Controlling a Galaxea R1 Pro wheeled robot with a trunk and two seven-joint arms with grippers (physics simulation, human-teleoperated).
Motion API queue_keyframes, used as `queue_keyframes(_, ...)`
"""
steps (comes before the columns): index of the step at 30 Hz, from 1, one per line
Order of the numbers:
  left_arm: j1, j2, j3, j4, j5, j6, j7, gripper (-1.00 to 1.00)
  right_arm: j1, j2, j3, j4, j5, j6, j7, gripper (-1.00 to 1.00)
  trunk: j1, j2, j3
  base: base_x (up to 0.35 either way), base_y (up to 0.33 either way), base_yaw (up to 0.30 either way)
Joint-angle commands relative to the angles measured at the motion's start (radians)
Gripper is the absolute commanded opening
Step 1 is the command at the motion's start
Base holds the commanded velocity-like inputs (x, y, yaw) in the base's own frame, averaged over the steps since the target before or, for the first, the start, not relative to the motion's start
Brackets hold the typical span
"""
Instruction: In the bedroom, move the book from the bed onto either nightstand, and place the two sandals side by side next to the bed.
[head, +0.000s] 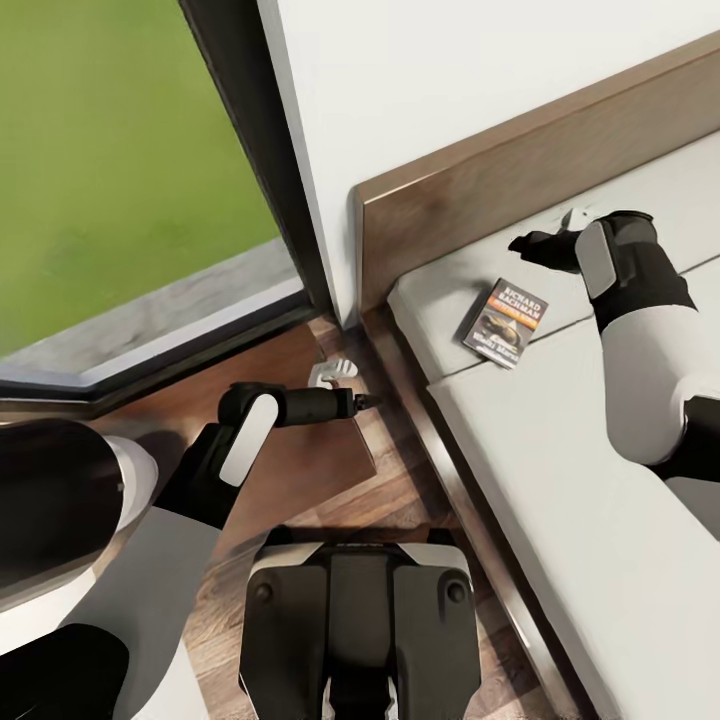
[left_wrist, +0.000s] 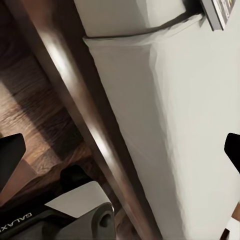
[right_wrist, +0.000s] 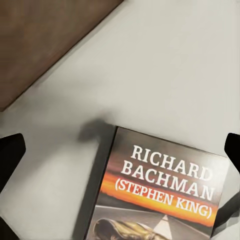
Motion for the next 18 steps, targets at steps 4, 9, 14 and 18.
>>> queue_keyframes(4, 0.0, 0.0, 0.001, 0.0, -0.009, 0.003, -0.008, 1.0, -0.027, 0.0, -0.001, -0.001, -0.01, 0.011, -0.005, 1.0, 0.001, -0.002, -0.008, 0.0, 0.0, 0.0)
queue_keyframes(9, 0.0, 0.0, 0.001, 0.001, -0.008, 0.003, -0.007, 1.0, -0.032, 0.001, 0.0, 0.001, -0.009, 0.012, -0.005, 1.0, 0.001, -0.002, -0.016, 0.0, 0.0, 0.0)
queue_keyframes(14, 0.0, 0.0, 0.001, 0.001, -0.009, 0.003, -0.007, 1.0, -0.032, 0.001, 0.001, 0.0, -0.006, 0.012, -0.001, 1.0, 0.001, -0.002, -0.024, 0.0, 0.0, 0.0)
queue_keyframes(18, 0.0, 0.0, 0.001, 0.001, -0.009, 0.002, -0.007, 1.0, -0.032, 0.001, 0.001, 0.0, -0.003, 0.011, 0.002, 1.0, 0.001, -0.002, -0.03, 0.0, 0.0, 0.0)
